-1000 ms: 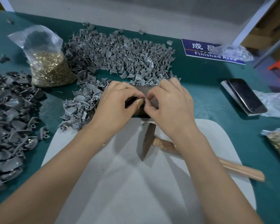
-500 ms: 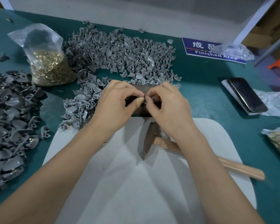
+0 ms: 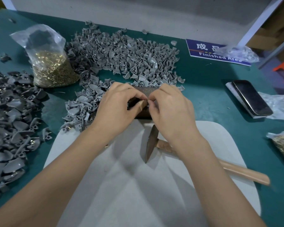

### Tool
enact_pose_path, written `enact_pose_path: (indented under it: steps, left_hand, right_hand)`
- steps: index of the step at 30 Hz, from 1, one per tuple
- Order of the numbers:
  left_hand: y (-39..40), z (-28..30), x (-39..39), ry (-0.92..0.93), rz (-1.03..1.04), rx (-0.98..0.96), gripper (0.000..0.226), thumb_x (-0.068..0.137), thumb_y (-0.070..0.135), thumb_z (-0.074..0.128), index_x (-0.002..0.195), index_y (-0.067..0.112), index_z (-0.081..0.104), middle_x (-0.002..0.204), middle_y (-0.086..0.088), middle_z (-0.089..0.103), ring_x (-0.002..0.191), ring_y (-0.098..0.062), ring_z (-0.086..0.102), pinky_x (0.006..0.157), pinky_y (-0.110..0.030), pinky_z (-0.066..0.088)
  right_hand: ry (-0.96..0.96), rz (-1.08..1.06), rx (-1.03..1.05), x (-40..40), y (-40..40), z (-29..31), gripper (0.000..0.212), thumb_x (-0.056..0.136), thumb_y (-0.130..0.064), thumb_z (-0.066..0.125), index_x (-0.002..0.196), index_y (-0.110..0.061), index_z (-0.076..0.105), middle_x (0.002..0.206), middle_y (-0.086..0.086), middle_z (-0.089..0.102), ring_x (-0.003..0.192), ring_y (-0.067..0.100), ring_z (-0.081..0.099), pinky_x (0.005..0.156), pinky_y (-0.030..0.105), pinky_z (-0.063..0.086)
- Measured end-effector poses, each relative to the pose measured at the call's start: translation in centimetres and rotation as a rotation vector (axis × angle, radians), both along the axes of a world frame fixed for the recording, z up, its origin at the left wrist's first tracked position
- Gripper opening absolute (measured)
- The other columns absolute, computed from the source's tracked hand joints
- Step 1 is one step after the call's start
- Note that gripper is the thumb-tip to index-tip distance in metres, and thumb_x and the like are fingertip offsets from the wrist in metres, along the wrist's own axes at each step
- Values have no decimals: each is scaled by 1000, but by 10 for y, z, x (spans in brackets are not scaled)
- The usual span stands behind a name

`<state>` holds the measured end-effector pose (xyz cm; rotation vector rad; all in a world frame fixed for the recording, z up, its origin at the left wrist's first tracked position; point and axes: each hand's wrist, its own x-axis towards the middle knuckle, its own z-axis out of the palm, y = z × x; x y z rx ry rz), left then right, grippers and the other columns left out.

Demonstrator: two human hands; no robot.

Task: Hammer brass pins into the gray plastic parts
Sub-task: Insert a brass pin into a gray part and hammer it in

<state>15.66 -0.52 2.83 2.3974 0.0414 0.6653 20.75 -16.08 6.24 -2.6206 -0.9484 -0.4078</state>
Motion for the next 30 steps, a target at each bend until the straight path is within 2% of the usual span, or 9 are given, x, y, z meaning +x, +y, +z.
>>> enact_pose_path:
  steps: [2,4,10,17,20,23,25,28,30]
  left_hand:
    - [0,0,0,3,0,9,11,89,25,75,101,26,76,98,13,67,106,-15,51,91,-37,46]
    - [0,0,1,2,-2,12,12,89,26,74,101,25,77,98,13,66,105,-15,51,91,-36,46]
    - [2,1,2,12,-4,7,14,89,25,77,103,23,78,98,10,68,103,-18,53,90,-36,44]
    - [-1,1,0,-7,29,-7,12,89,24,74,100,25,78,98,13,67,103,-16,53,91,-34,44]
    - [-3,2,1,-3,64,-6,11,90,26,73,100,23,78,98,12,68,102,-16,54,91,-36,45]
    - [-3,2,2,11,60,-23,11,91,28,73,100,24,78,94,11,66,100,-16,52,89,-35,44]
    - [-2,2,1,14,58,-32,11,91,29,74,99,25,79,92,12,65,100,-15,52,88,-34,43]
    - [-3,5,0,39,47,-33,10,91,30,73,99,28,79,90,13,63,100,-15,51,87,-35,43]
    - [-4,9,-1,48,49,-12,10,91,33,72,99,31,78,91,13,64,100,-15,51,87,-37,44]
  right_hand:
    - [16,2,-45,-2,2,1,15,99,-19,58,100,-12,71,104,3,60,109,25,53,76,38,47]
    - [45,21,-56,-2,1,3,15,100,-16,57,104,-11,70,107,4,58,111,26,51,82,43,49]
    - [33,48,-154,-1,6,4,14,97,-7,57,108,-12,66,111,4,55,113,26,48,90,43,48]
    - [154,37,108,1,3,0,17,99,-14,56,100,-11,73,95,0,56,101,25,55,83,43,48]
    - [161,46,150,6,3,-1,15,97,-13,58,96,-12,73,90,-4,51,95,23,55,80,41,48]
    - [176,42,193,9,3,-4,13,96,-12,60,92,-13,73,88,-1,54,91,22,55,80,41,48]
    - [174,29,200,8,3,-6,13,95,-13,61,92,-16,73,84,-6,52,86,20,53,74,39,47]
    - [164,-3,180,10,1,-8,13,95,-20,62,89,-25,72,72,-13,40,78,14,44,64,32,37]
    - [183,-25,194,11,-3,-10,12,94,-24,63,87,-29,71,70,-12,41,76,12,44,62,31,35]
